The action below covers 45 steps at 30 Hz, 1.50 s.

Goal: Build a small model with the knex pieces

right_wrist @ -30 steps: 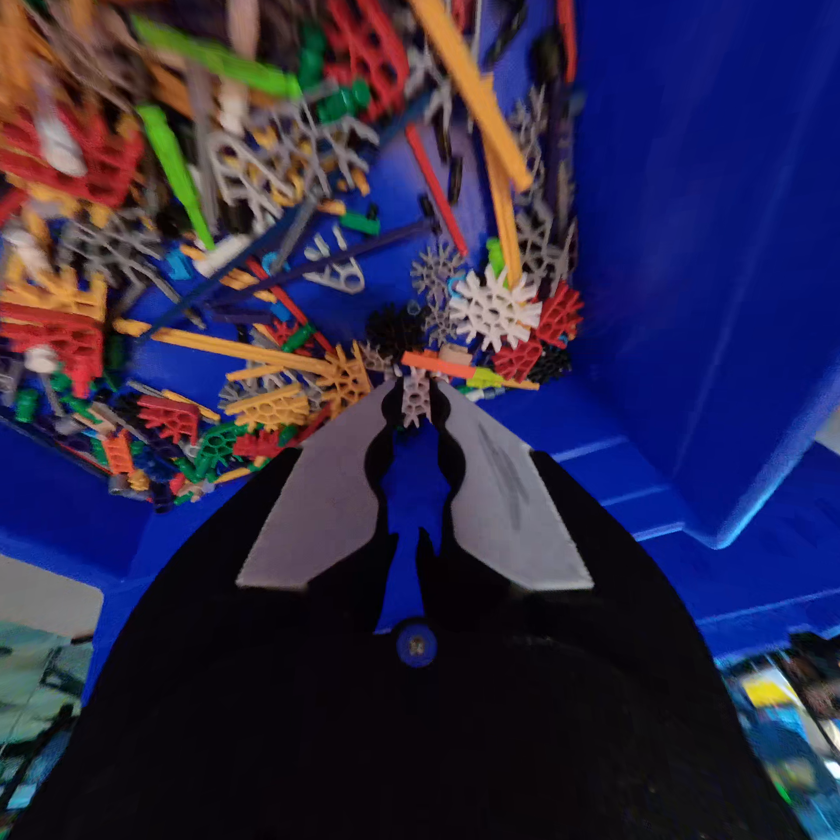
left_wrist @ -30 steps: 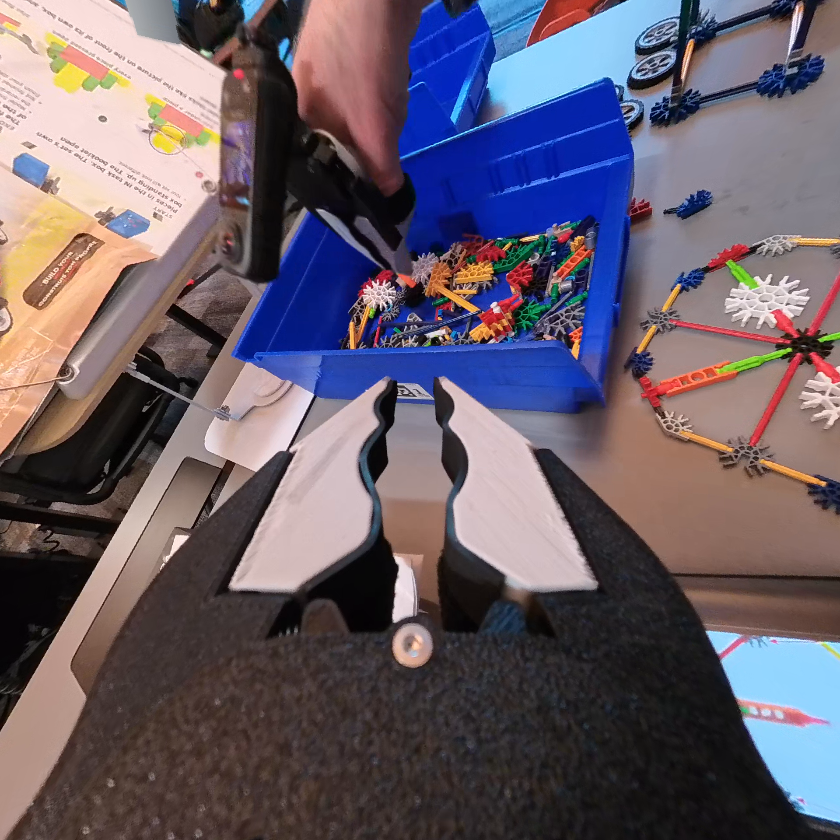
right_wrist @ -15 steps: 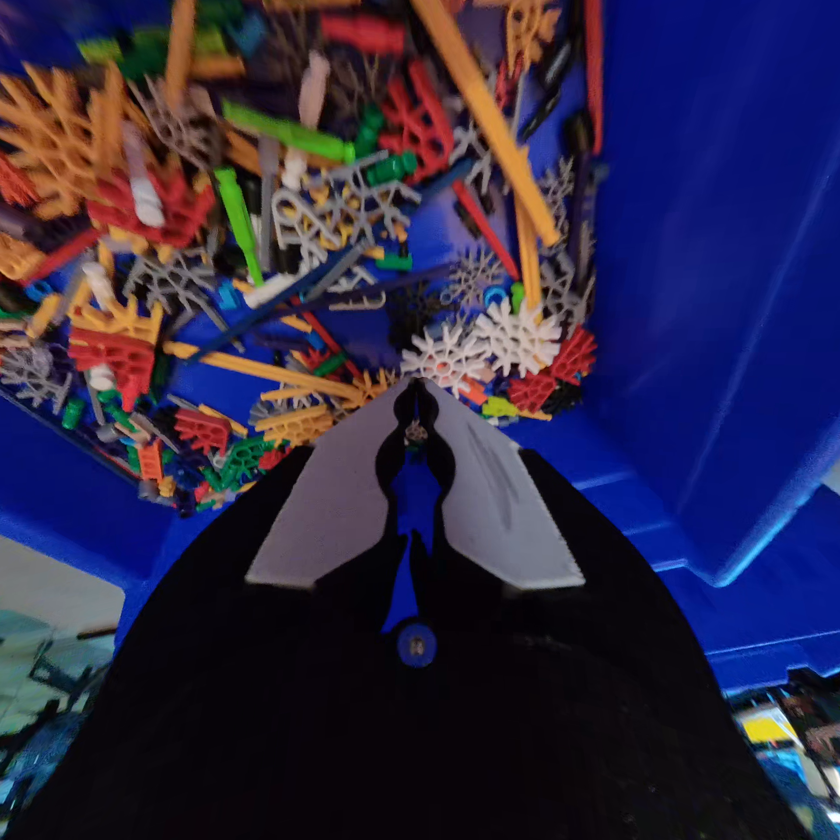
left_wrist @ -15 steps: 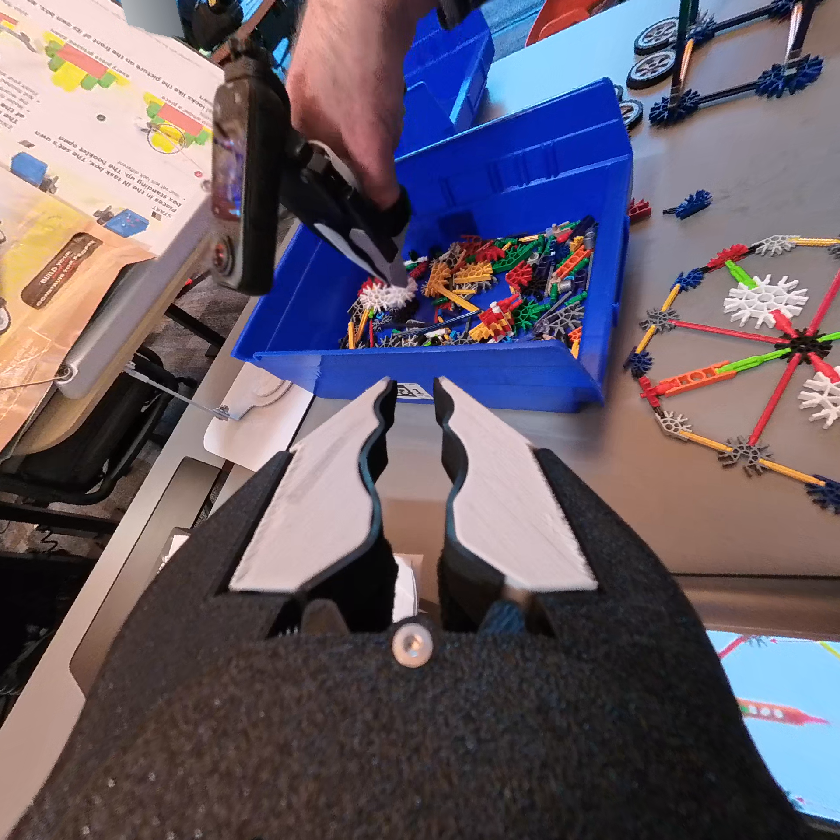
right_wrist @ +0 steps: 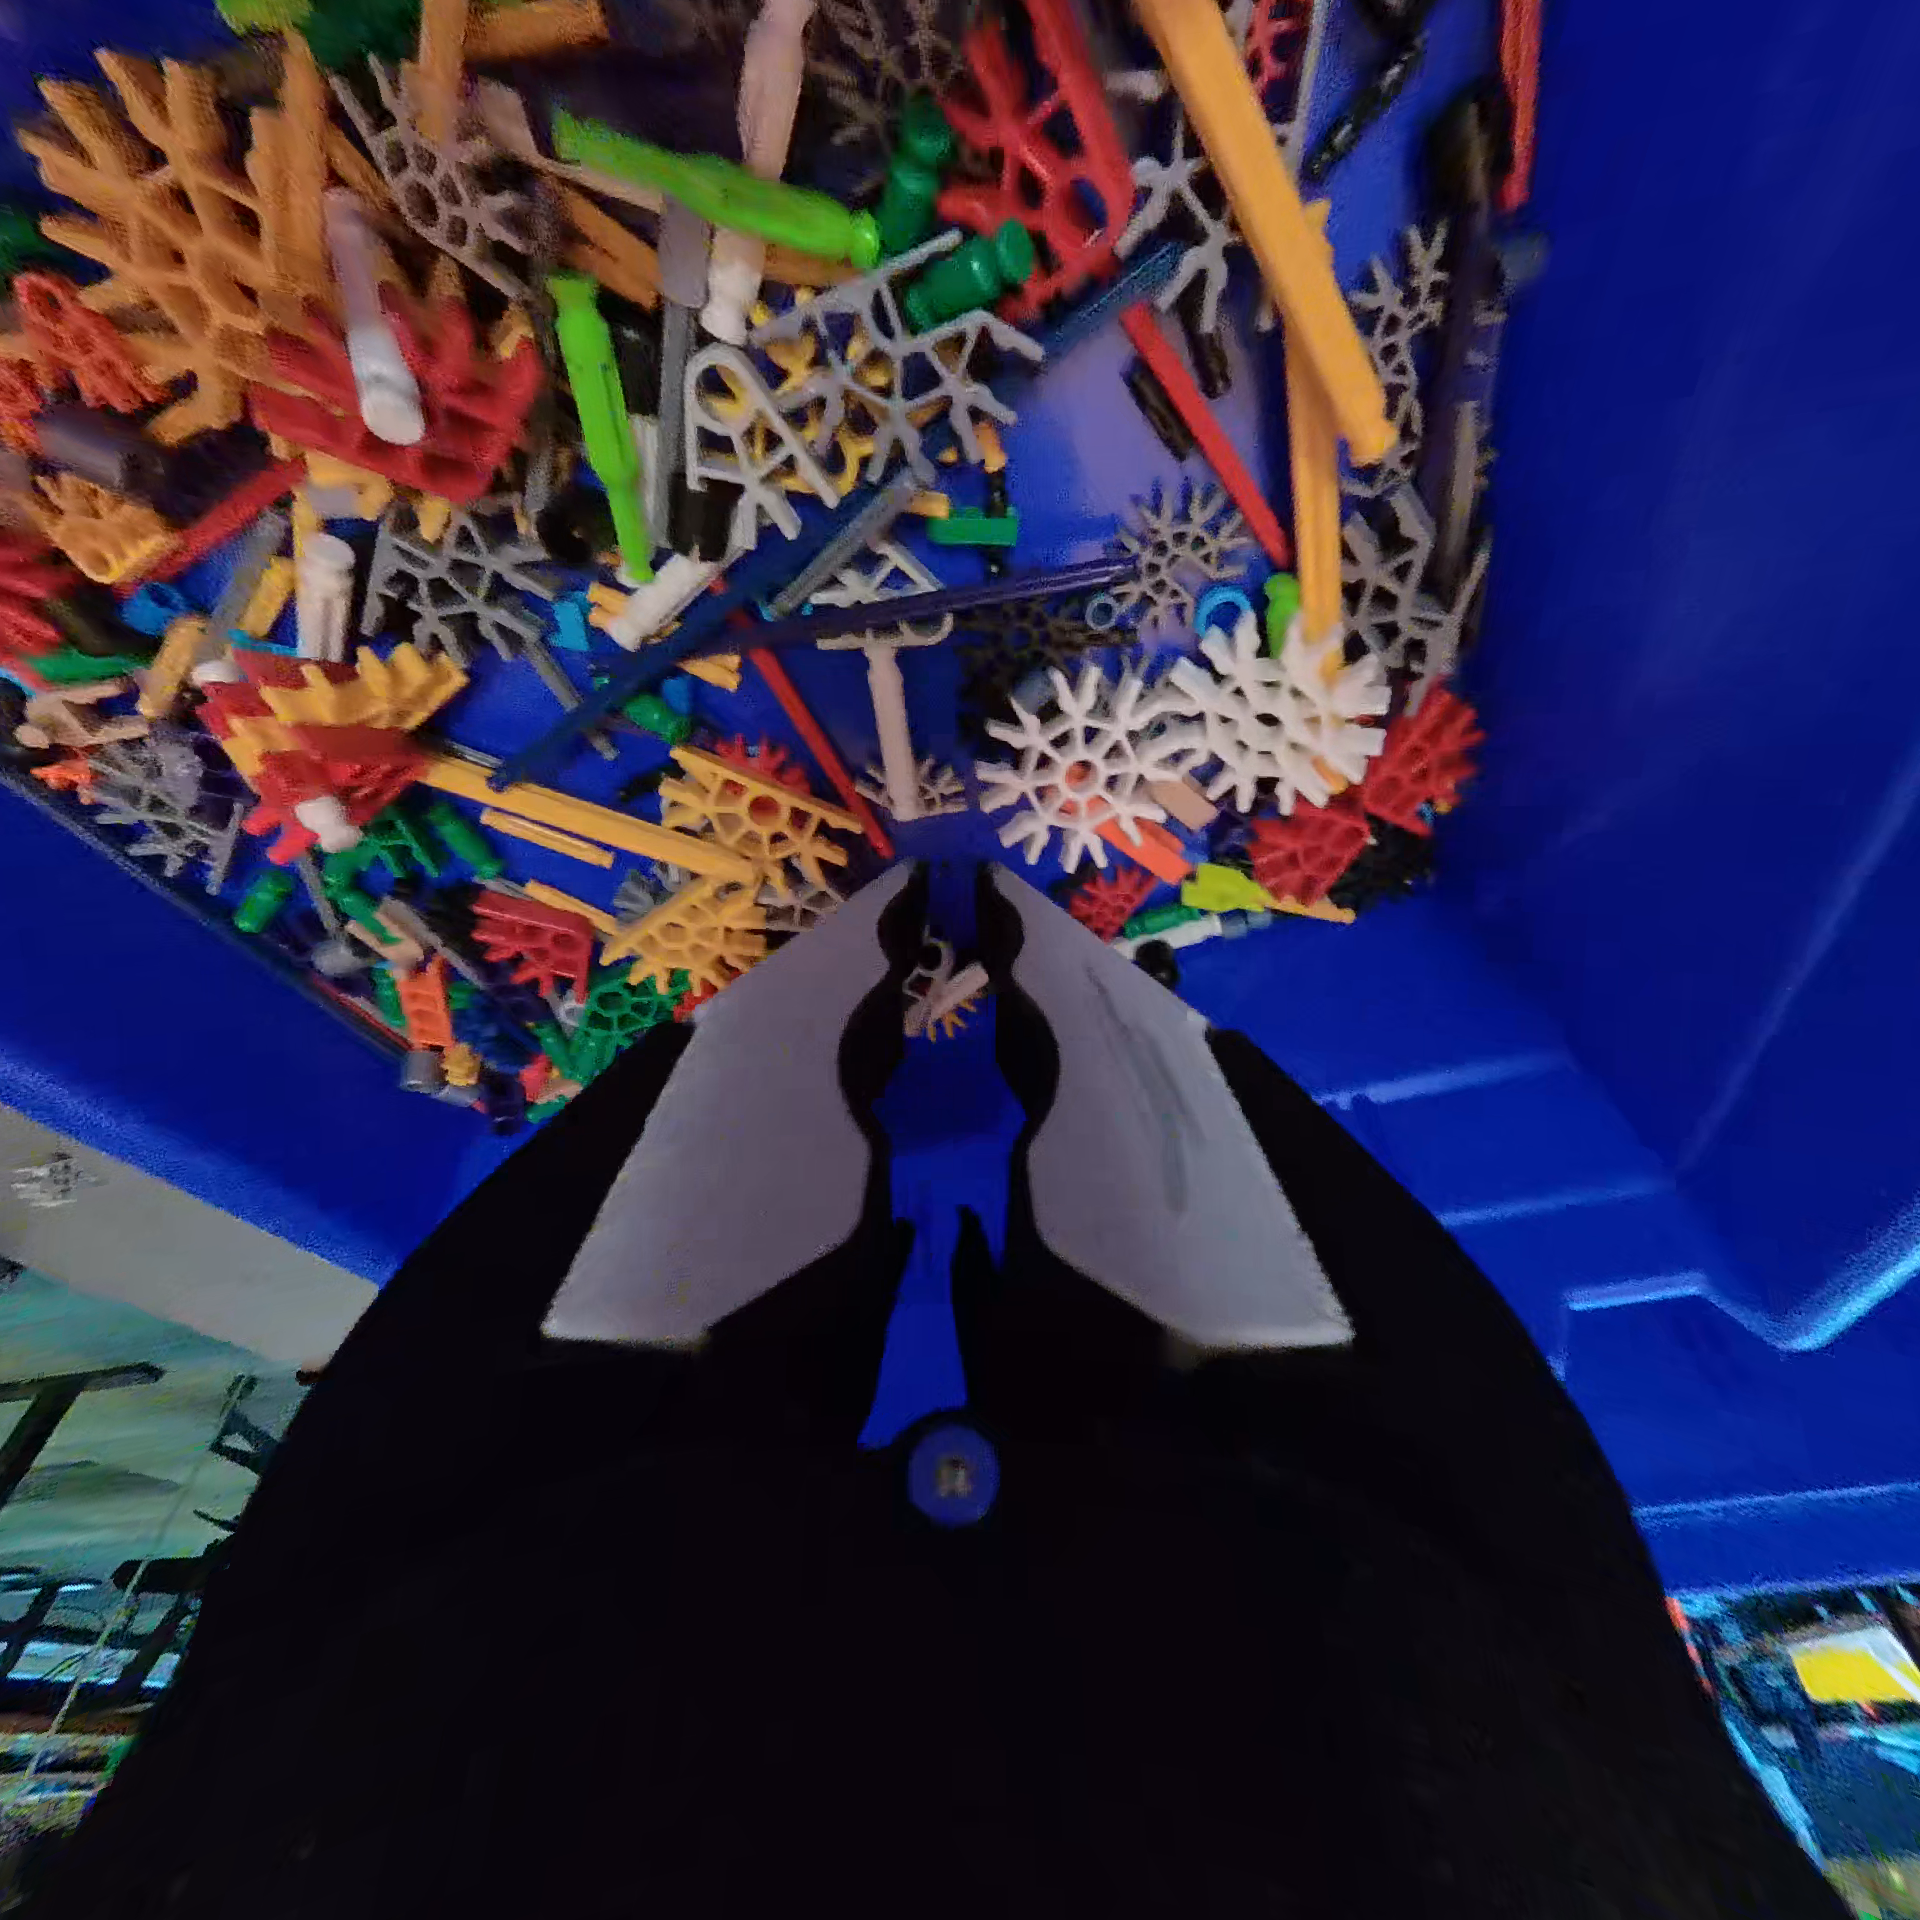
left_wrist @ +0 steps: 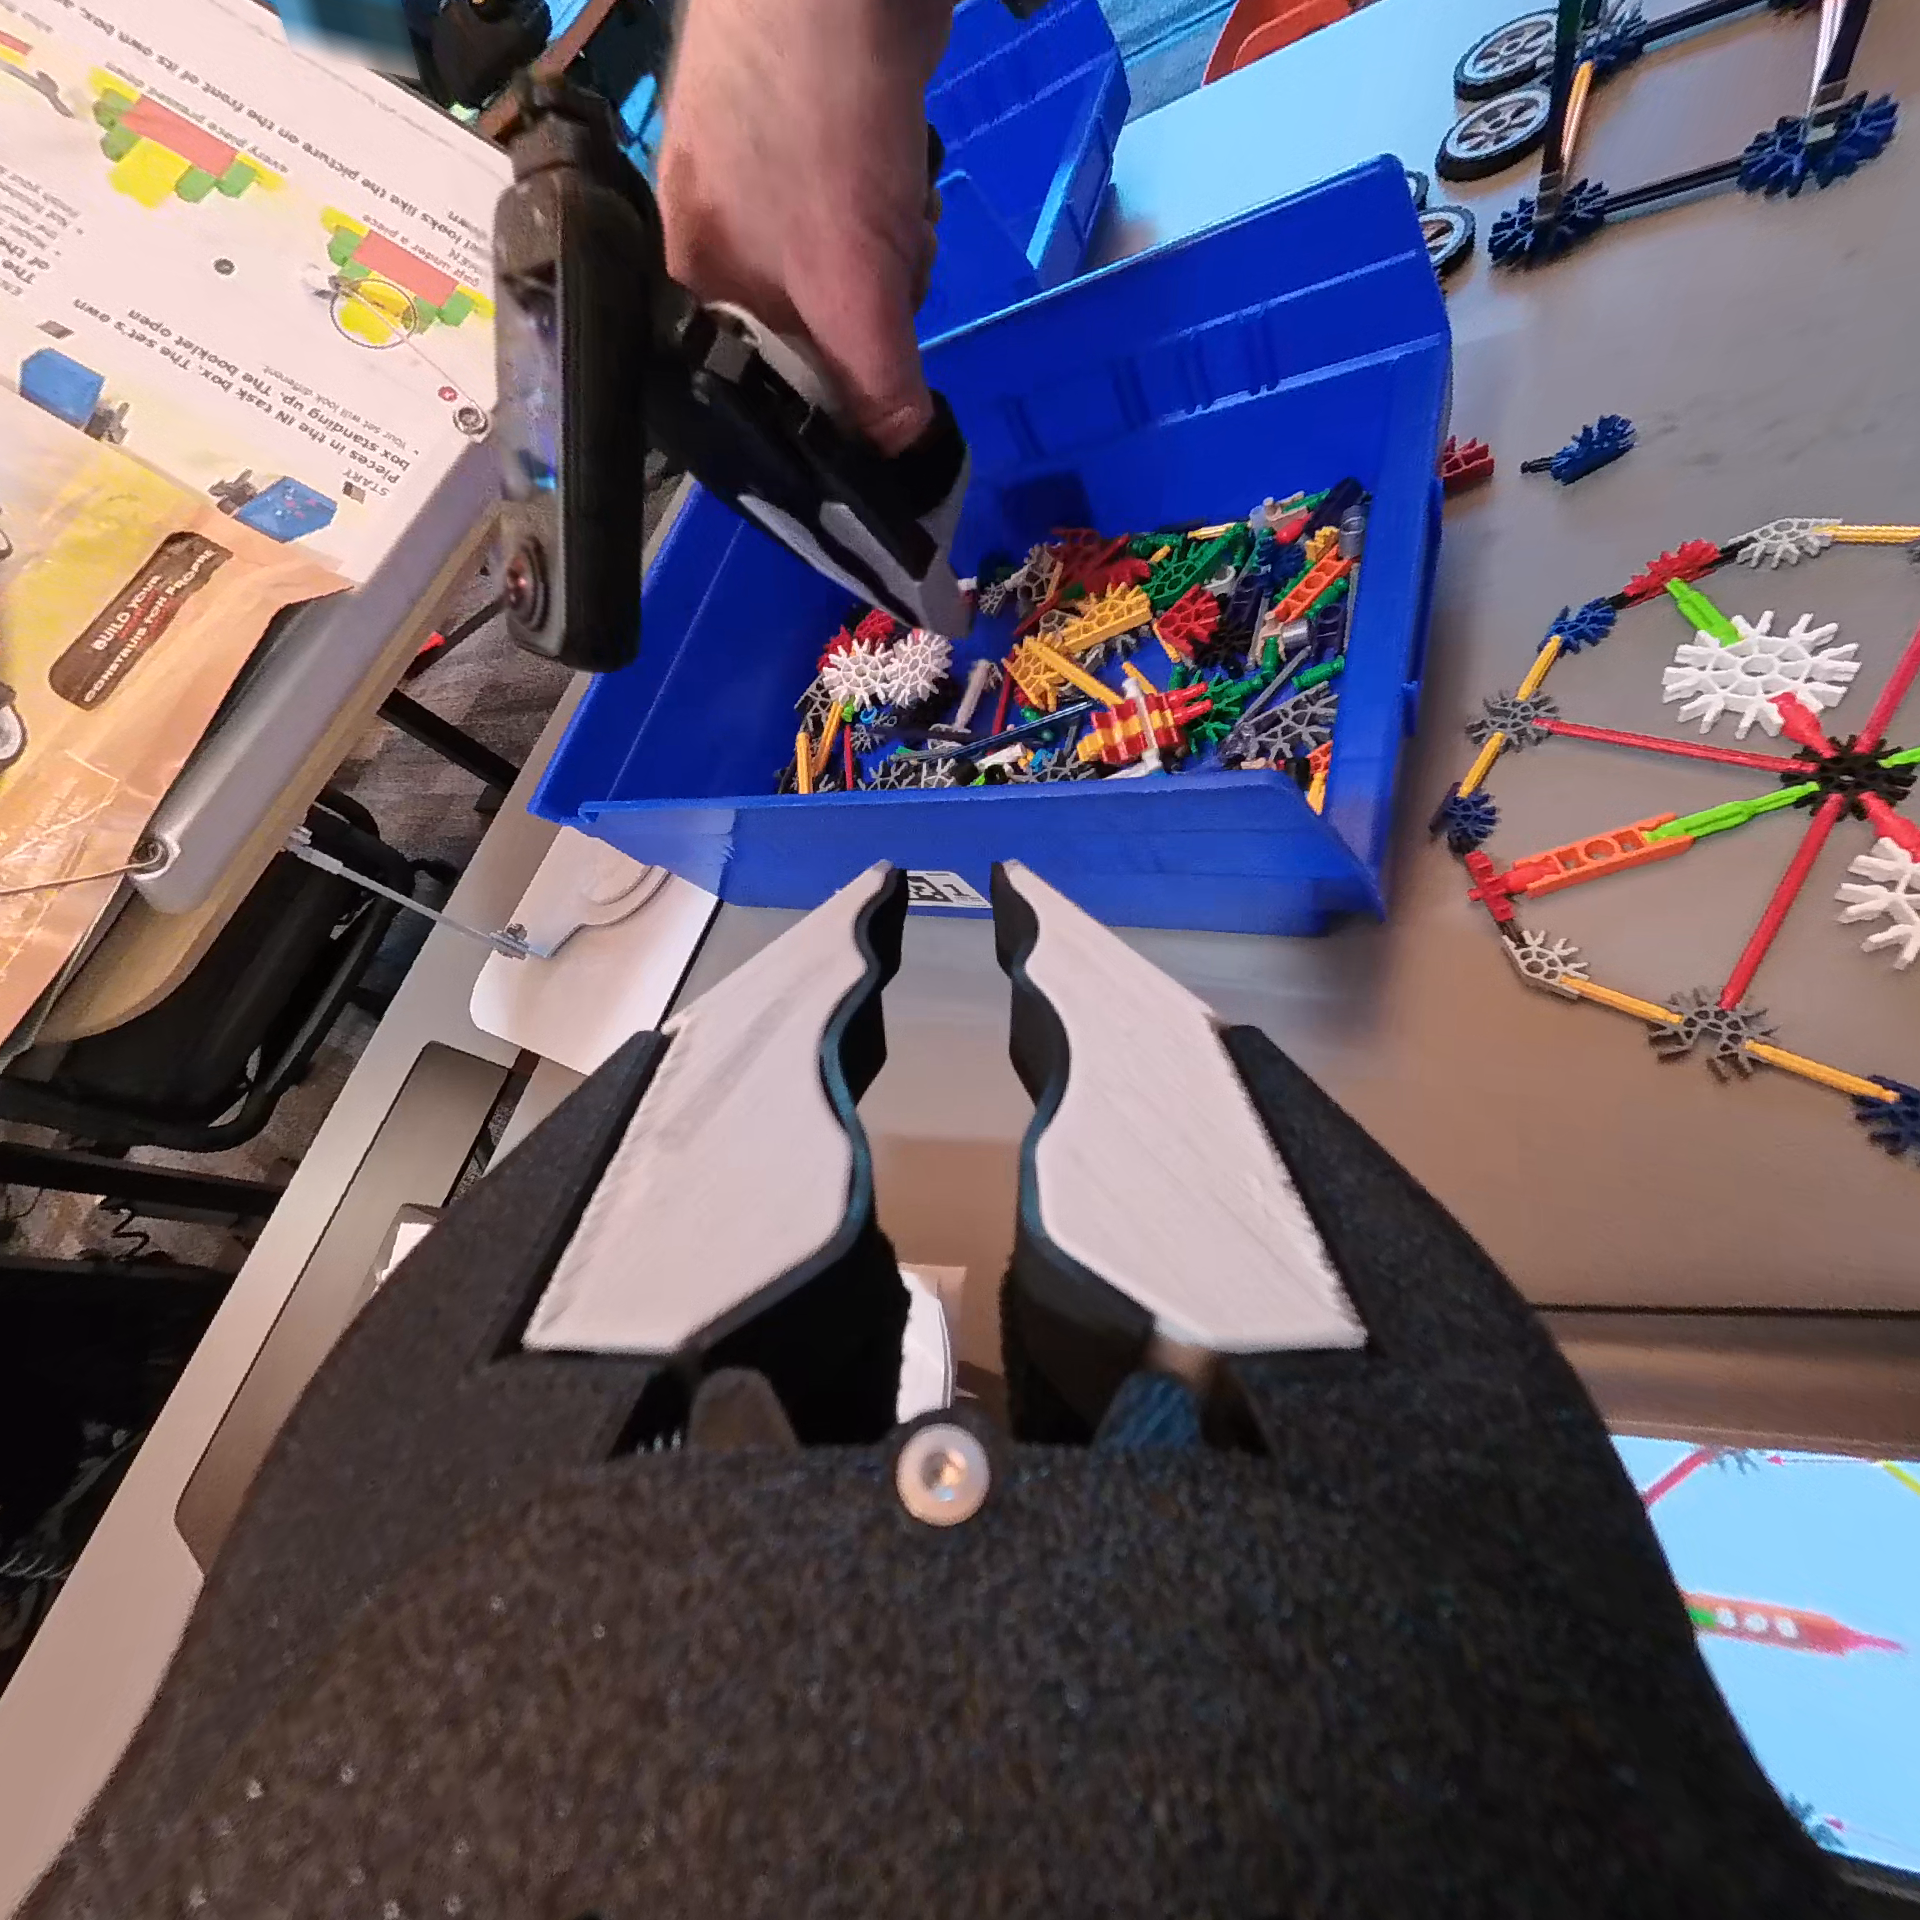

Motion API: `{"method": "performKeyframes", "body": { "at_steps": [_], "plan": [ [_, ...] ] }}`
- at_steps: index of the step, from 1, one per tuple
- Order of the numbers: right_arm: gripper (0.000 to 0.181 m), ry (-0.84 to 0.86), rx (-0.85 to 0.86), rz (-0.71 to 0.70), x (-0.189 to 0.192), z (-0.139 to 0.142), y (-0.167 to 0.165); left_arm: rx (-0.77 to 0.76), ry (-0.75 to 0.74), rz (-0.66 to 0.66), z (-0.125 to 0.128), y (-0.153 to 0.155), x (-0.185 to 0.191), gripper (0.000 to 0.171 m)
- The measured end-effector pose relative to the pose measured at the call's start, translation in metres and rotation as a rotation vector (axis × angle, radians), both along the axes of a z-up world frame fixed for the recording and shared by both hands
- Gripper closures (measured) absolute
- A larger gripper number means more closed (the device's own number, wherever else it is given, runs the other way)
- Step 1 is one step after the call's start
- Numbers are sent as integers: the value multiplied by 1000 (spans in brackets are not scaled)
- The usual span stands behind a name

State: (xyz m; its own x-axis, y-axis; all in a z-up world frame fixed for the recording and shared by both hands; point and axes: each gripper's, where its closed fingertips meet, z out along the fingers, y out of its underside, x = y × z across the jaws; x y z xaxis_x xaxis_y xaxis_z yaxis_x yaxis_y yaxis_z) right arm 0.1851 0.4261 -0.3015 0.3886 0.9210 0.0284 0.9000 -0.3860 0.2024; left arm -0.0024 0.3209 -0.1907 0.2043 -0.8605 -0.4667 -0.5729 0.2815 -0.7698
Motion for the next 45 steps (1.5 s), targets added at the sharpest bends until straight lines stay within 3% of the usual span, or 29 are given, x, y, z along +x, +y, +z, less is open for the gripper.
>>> {"method": "performKeyframes", "body": {
  "at_steps": [3,10,13,20,22,26,30,34,40,45],
  "plan": [
    [160,1,-37,-41,2,-10,-8,4,3,0,0,0,0,156],
    [165,126,-47,-92,-17,-17,-15,8,8,1,-1,0,0,156],
    [163,64,37,-78,-7,-12,-1,8,11,2,-1,0,0,156],
    [162,99,2,-101,-11,-19,-6,11,13,3,-1,0,0,156],
    [180,-4,44,-85,8,-18,0,10,12,3,-1,1,0,156],
    [176,-105,96,-87,28,-10,8,12,13,3,-1,1,0,156],
    [172,79,68,-42,-12,-1,-1,10,13,3,-1,1,0,156],
    [165,162,4,-114,-31,-8,-7,12,15,4,-1,2,0,156],
    [162,152,14,-182,-26,-18,-4,15,18,8,-2,3,-1,156],
    [157,117,20,-146,-27,-20,-11,14,16,8,-1,3,0,156]
  ]
}}
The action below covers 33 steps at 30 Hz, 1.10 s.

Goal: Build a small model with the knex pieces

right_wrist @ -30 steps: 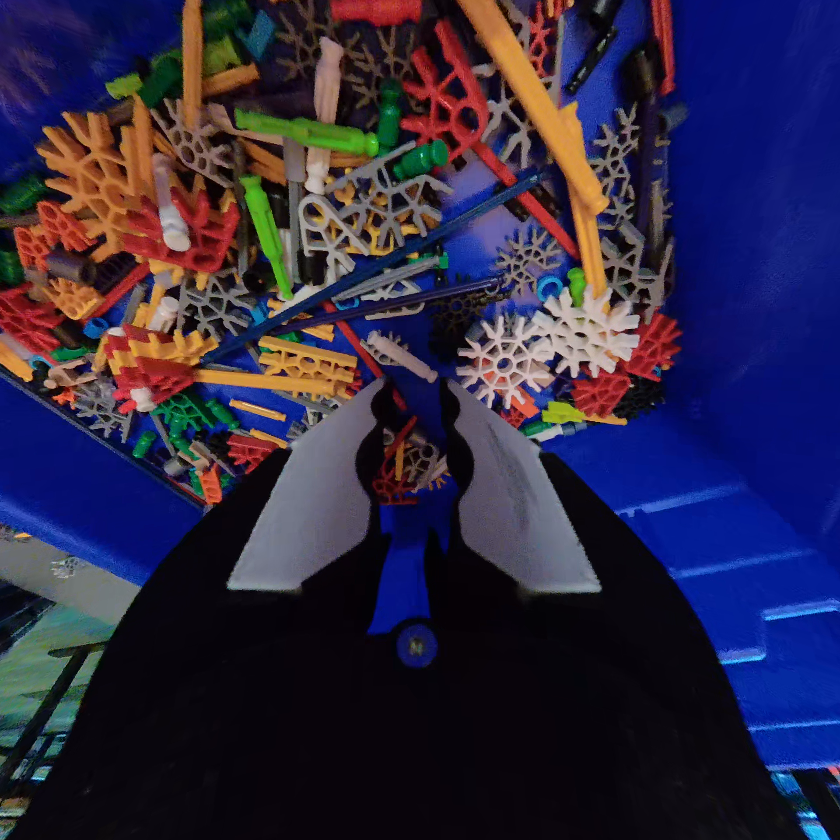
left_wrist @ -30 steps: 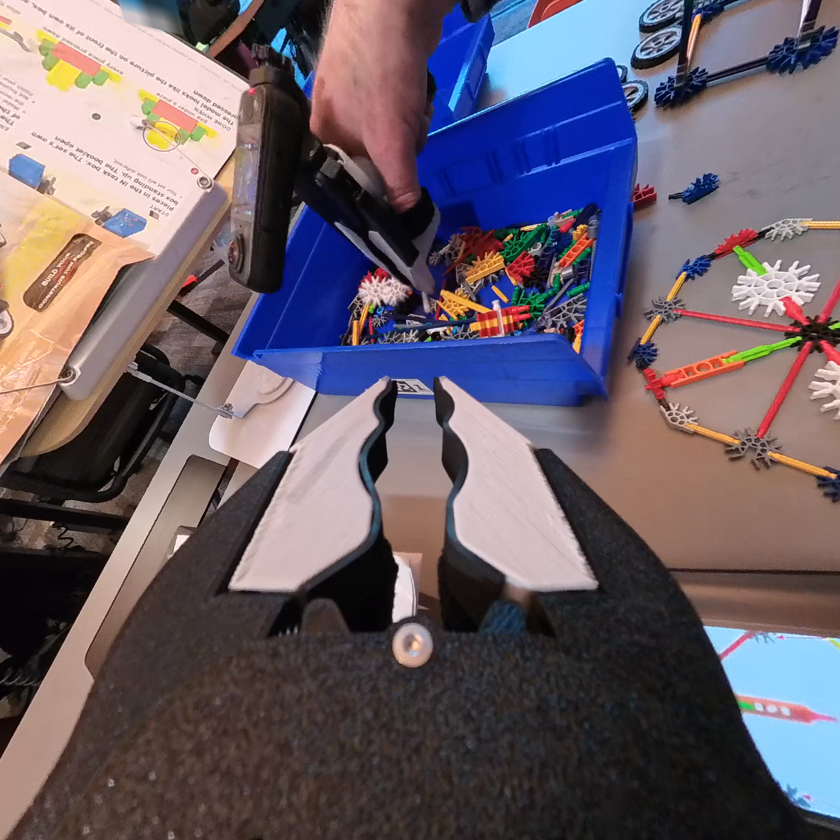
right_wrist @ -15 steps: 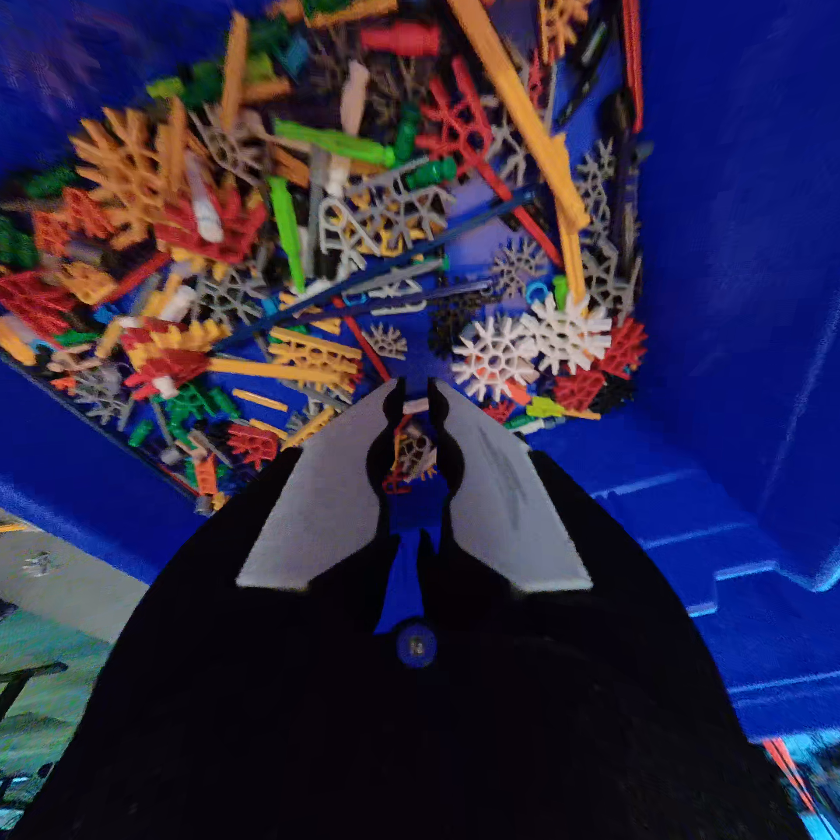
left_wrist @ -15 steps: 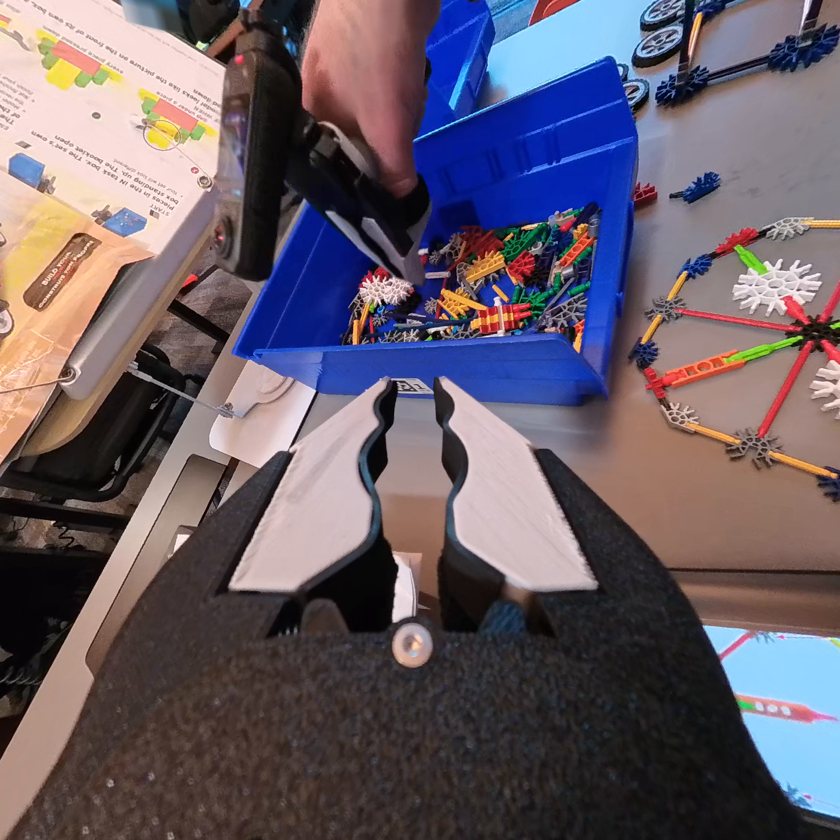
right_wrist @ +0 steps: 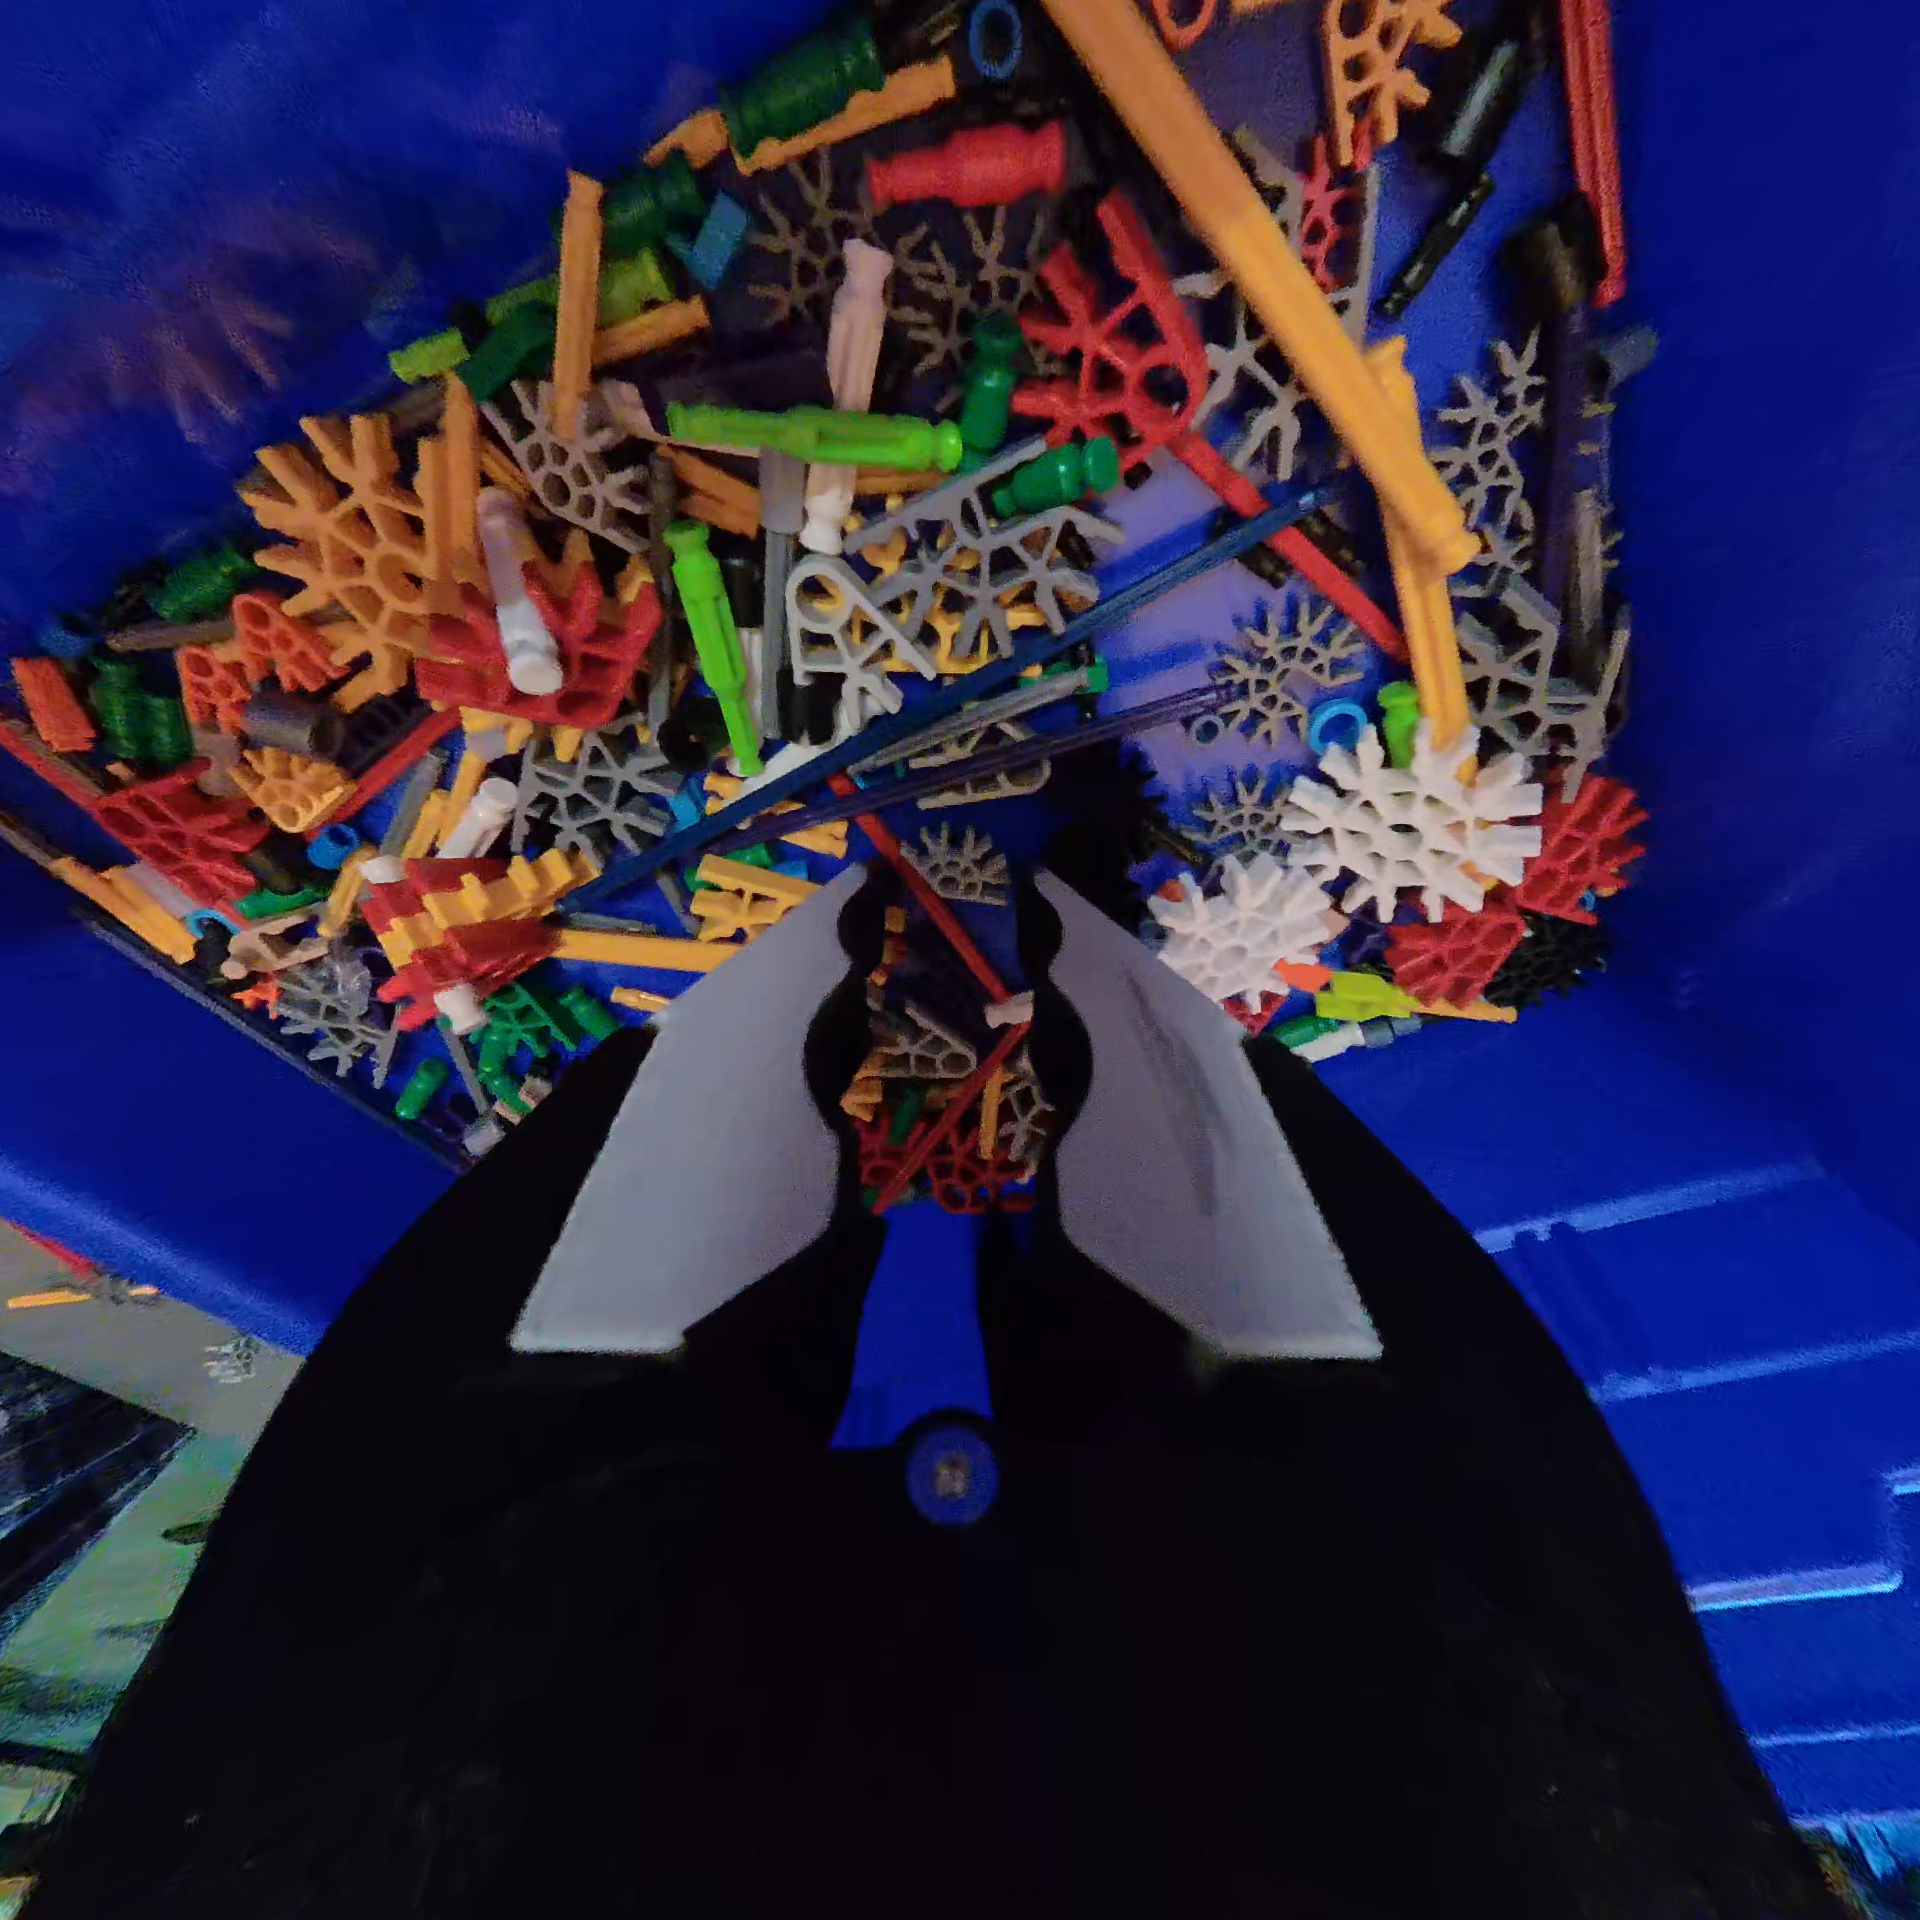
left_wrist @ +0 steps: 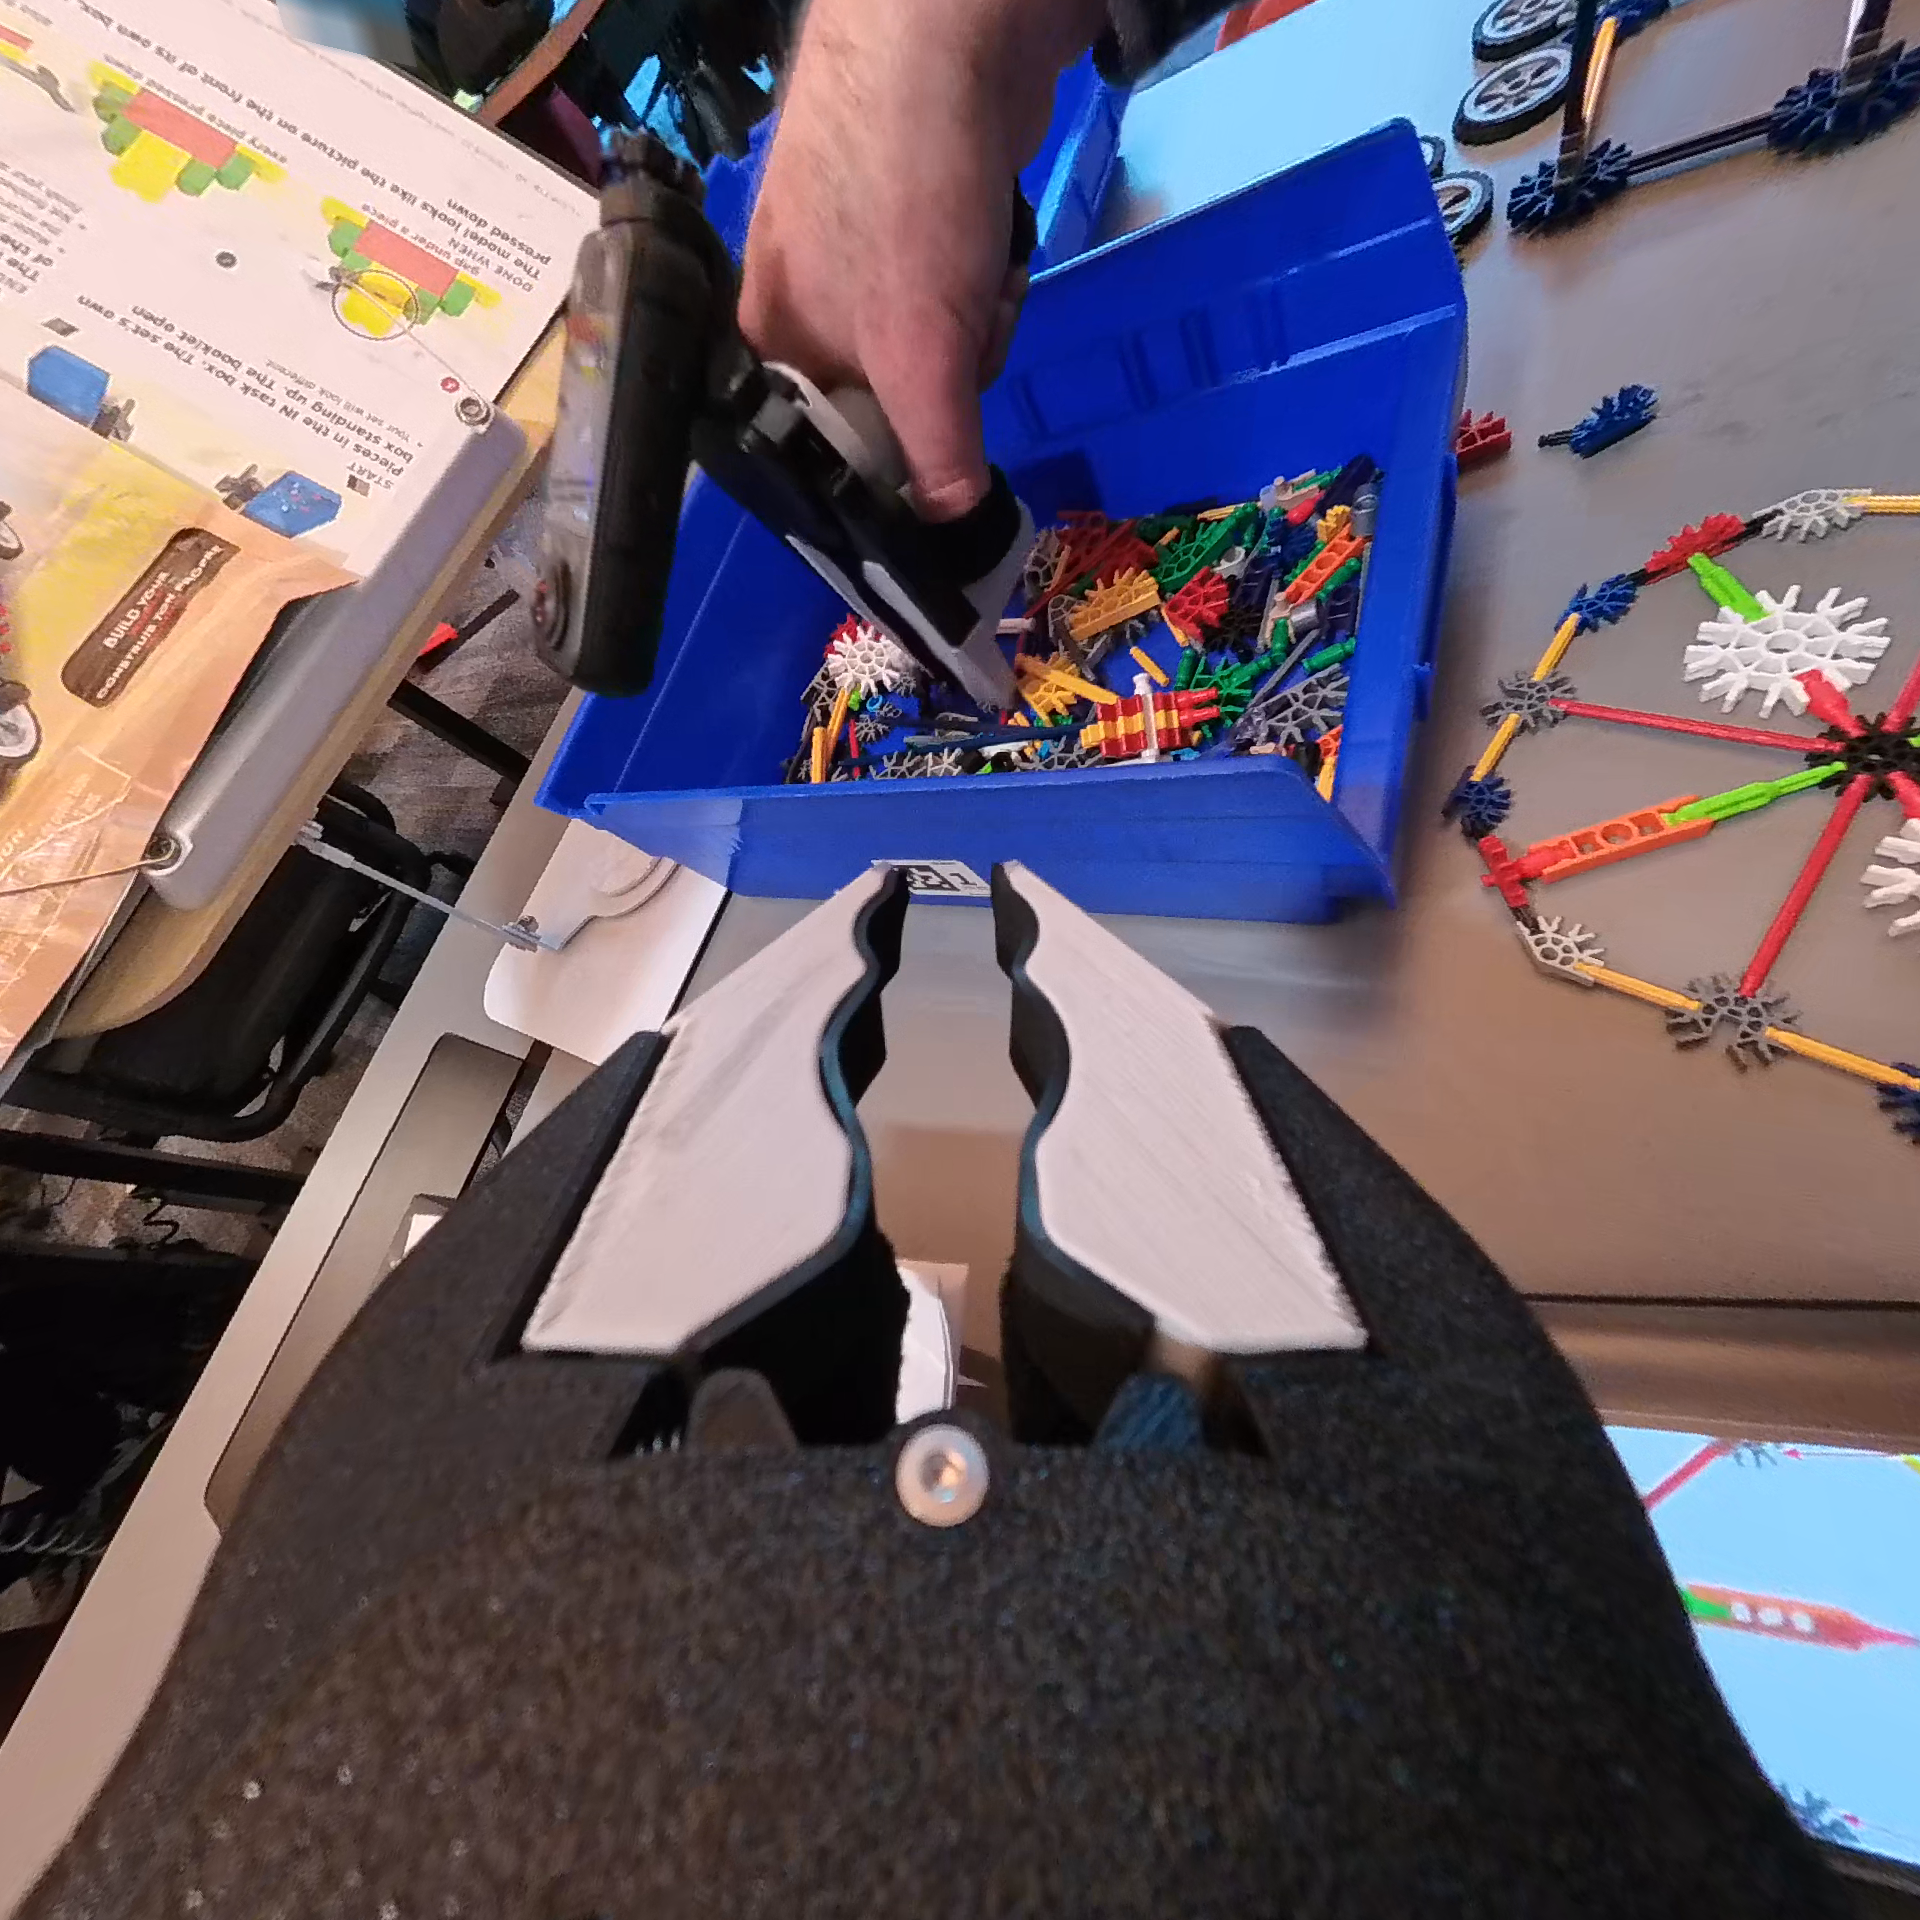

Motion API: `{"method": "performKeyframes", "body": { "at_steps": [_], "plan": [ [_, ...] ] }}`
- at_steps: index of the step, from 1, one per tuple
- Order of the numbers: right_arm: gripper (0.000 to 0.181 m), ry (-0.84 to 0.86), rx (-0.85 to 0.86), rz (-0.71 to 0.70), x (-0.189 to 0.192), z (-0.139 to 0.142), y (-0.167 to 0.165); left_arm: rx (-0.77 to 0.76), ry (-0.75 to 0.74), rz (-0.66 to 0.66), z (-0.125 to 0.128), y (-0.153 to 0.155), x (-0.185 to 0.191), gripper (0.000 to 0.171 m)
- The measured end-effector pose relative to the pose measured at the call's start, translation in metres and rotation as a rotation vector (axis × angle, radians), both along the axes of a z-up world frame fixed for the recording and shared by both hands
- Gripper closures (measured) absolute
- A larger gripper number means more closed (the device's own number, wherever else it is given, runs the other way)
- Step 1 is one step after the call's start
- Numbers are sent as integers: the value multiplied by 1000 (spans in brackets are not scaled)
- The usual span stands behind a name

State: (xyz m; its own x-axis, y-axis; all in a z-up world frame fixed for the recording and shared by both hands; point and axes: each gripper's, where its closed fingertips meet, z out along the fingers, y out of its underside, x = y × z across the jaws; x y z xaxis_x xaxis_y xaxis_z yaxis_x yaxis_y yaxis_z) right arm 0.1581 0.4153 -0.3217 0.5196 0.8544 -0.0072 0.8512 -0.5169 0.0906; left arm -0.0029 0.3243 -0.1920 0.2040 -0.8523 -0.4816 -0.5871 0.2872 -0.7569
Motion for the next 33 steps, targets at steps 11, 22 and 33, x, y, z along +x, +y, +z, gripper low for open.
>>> {"method": "performKeyframes", "body": {
  "at_steps": [11,22,33],
  "plan": [
    [161,36,20,-57,-1,5,7,3,4,4,0,2,-1,156],
    [162,47,23,-72,1,3,10,3,5,3,0,2,-1,156],
    [168,24,41,-18,-3,2,10,3,4,2,0,2,-1,156]
  ]
}}
